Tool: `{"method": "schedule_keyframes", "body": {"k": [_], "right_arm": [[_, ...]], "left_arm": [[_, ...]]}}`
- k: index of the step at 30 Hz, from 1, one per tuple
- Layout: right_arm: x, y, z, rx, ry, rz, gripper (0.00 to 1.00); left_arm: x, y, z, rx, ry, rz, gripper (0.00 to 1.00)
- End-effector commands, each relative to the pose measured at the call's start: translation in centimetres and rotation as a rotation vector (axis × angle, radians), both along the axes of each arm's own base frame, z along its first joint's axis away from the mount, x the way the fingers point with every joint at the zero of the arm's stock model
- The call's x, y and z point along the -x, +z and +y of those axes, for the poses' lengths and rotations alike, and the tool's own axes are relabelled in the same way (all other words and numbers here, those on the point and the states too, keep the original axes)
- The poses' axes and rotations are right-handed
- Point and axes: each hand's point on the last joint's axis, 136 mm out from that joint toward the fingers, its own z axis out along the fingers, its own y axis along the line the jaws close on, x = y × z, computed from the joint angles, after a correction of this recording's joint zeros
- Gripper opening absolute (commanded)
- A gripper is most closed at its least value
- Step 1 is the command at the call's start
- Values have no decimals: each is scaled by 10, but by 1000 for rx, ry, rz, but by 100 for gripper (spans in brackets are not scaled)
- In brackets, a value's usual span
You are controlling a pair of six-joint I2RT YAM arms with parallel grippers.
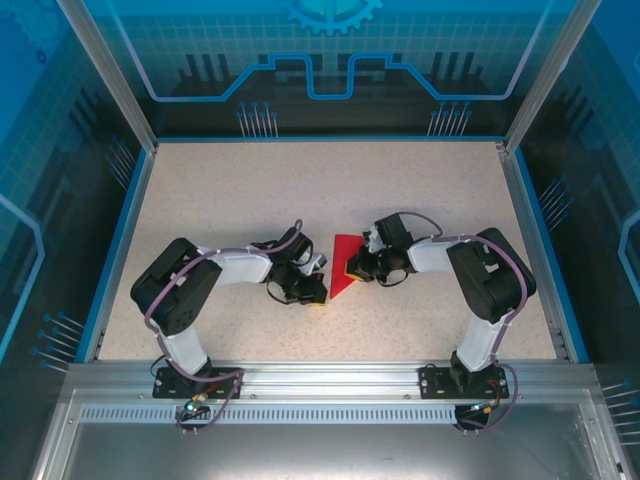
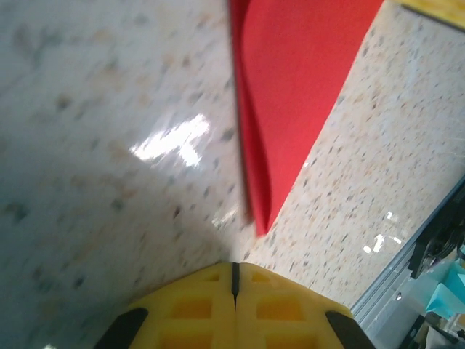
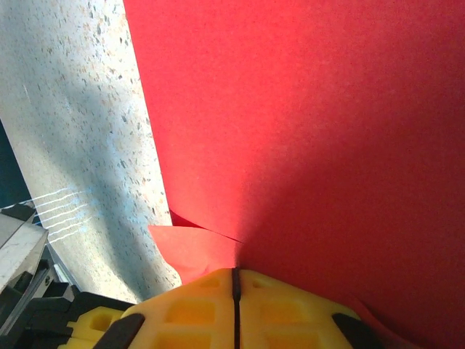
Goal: Fold a paper plane with a square sheet of paper (pick it up from the middle)
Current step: Third fold the triangle at the center of the table.
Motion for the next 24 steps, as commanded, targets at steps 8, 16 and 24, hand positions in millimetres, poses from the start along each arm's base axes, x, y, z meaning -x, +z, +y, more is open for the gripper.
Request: {"method": "schedule_keyframes", "body": {"k": [8,16,24], "right_arm": [[13,-40,-28,149,-53,93,8],[16,-31,-30,126,-83,84,11],[16,-32,-28,122,-71,93,10]], "left_arm": [[-44,66,-27,126,21,-138,0],[-75,19,-41,44,34,-67,0],[-67,-19,-22,-72,63,-30,0]]}}
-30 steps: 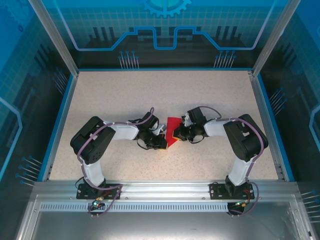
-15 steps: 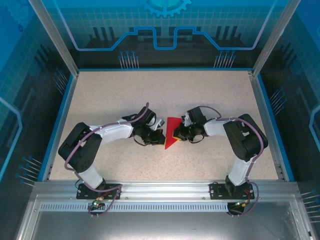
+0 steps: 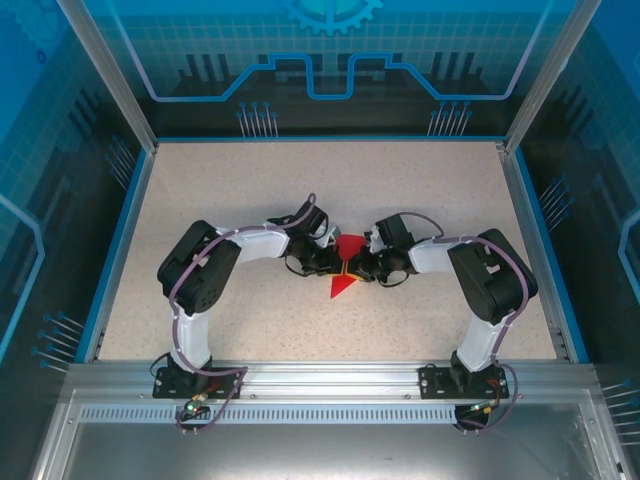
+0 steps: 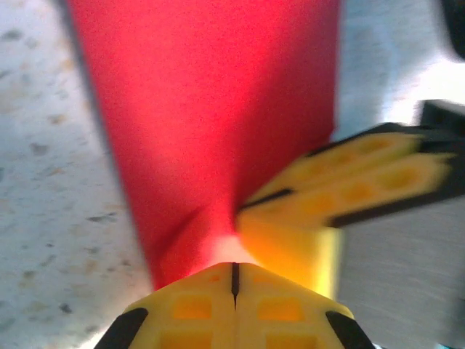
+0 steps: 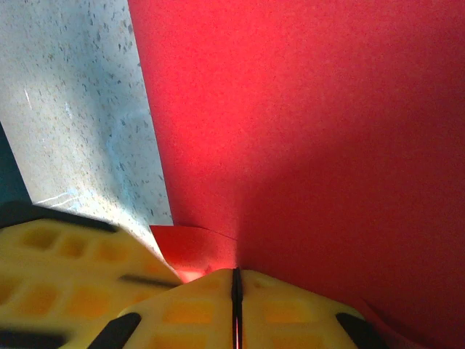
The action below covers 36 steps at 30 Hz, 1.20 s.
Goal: Fold a paper plane with a square sheet of paper (pick it up from the middle)
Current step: Third fold the triangle at the center of the table.
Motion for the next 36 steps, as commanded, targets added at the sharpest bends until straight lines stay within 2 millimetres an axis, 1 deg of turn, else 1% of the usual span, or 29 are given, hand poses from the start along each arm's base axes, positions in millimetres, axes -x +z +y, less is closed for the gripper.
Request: {"method": "schedule_keyframes", "body": {"k": [1,3,5,7,9,11,12,15,17,19,22,24,26,27,30,33,36], "right_arm": [[17,-33,-27,125,-61,99,10],[16,-31,-28,125,-64,90,10],[16,-29,-28,127,-63,88,10],[17,-30,-29,130,-62,93,10],[14,-26,-26,110,-60,75,11],[12,-19,-21,76,-44,56,13],[8,-13,-20,64,-32,41,14],[-4,7,-18,38,-11,-20,18],[-9,11,-21,56,-14,-32,19],[-10,11,-23,57,-8,-38,18],[-10,-4,-35,82,-36,-16,11],[-10,-13,-45,65,-83,-21,11],[-9,-23,-56,70,-96,7,7],[-9,-25,-61,55,-111,8,7],[-15,-18,-70,7,-136,-26,9],[-17,-15,-80,57,-127,-34,10],[-22,-12,-90,67,-135,-45,11]], "left_arm": [[14,-22,14,-78,20,58,0],[15,-17,16,-80,15,47,0],[14,-6,14,-40,26,10,0],[10,-2,16,-52,36,-4,0],[9,-9,19,-85,31,19,0],[8,-19,20,-102,35,29,0],[8,-26,22,-124,39,41,0],[11,-37,25,-152,38,69,0],[13,-42,27,-154,44,73,0],[16,-50,35,-204,52,86,0],[19,-59,45,-254,56,87,0],[24,-64,48,-249,61,87,0],[27,-69,49,-253,59,103,0],[29,-72,49,-257,55,113,0],[32,-75,53,-271,56,112,0],[33,-79,52,-264,58,125,0],[34,-81,54,-272,57,133,0]]}}
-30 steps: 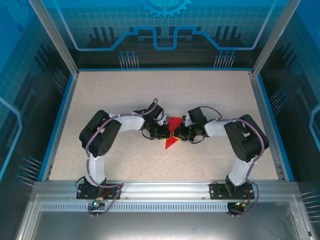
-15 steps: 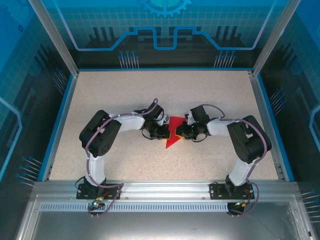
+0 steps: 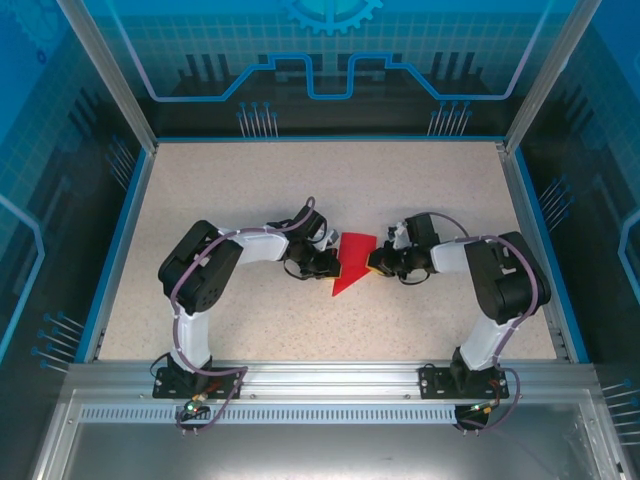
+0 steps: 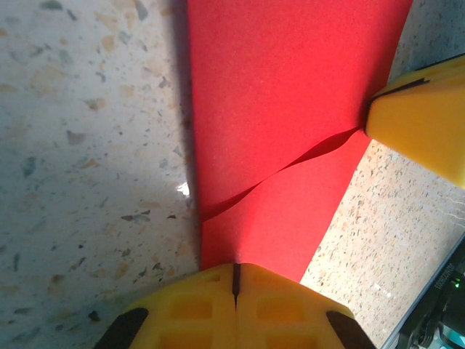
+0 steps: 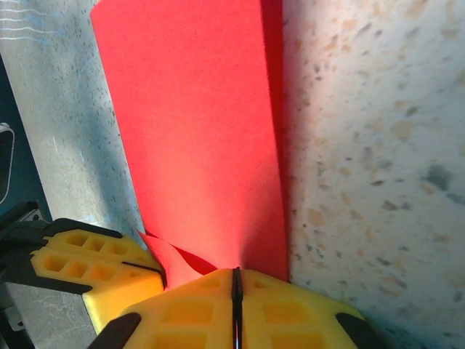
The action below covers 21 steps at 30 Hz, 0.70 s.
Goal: Fold a paper plane with a square sheet of paper (pick it up from the middle)
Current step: Third fold the triangle at the center of the table, then fourth fold the wing at the center of the table.
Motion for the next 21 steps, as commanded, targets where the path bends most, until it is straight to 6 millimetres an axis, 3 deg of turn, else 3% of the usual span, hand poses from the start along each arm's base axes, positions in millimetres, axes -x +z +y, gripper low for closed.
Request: {"method": "schedule_keyframes", "body": {"k": [1,5,10,15,21], "right_arm": [[-4,-13,-35,107,-59,14,11],[-10,7,-36,62,-54,-26,14],[-5,30,-27,24,-29,-42,27],[8,21,-14,44,4,22,34],[13,12,-3,29,16,63,40]], "left_arm": [[34,-70,49,-258,47,138,0],[36,-70,46,-237,40,151,0],[35,-59,40,-198,29,137,0],[28,-44,28,-141,20,126,0],[11,0,8,-31,18,47,0]]}}
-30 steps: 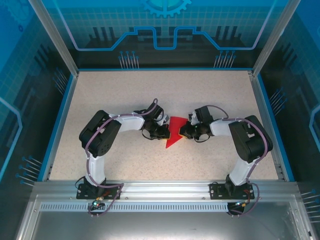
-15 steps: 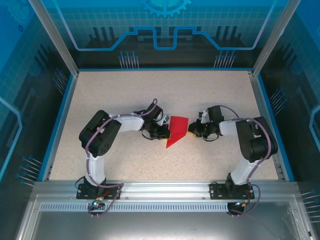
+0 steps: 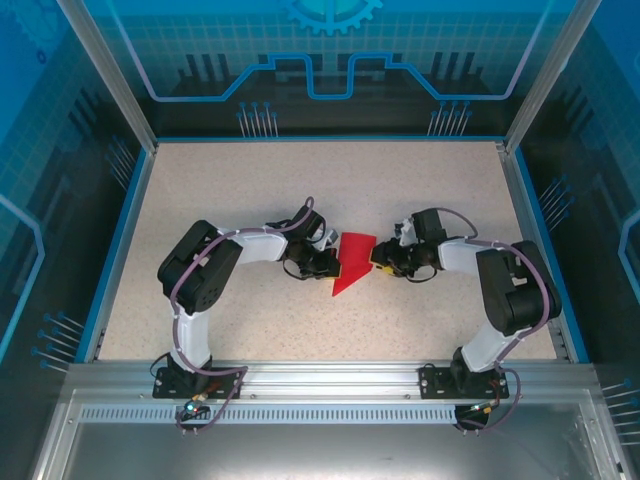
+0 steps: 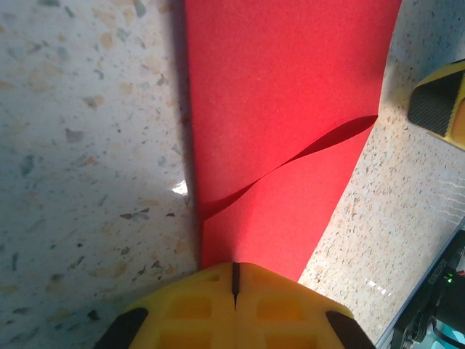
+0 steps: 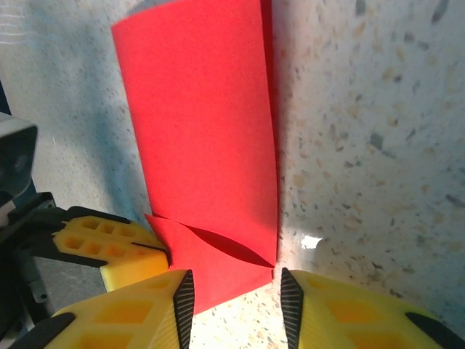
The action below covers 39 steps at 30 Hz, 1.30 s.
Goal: Fold a paper plane with a square sheet of paper (pick it up from the middle)
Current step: Fourth fold the wing at the center of the table.
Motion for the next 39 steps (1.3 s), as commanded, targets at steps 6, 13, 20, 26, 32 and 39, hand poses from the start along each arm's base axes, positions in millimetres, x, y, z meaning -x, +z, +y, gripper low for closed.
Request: {"method": "schedule_keyframes", "body": {"k": [6,13,20,26,32,39], "right_arm": [[3,-3,17,-48,29,51,41],[-5,3,22,-75,21,35,38],[-2,17,36,-102,77,-4,39],[4,16,49,-105,144,-14,37],[6,12,49,-83,161,-14,35],[9,9,49,-68,191,-6,25]], "left_arm": [[-4,11,3,-56,16,2,0],[-6,10,0,-48,18,11,0],[-7,13,-1,-46,12,9,2],[-11,22,-2,-42,14,-12,2],[-13,39,0,-29,40,-52,9],[2,56,6,-40,22,-133,25]]}}
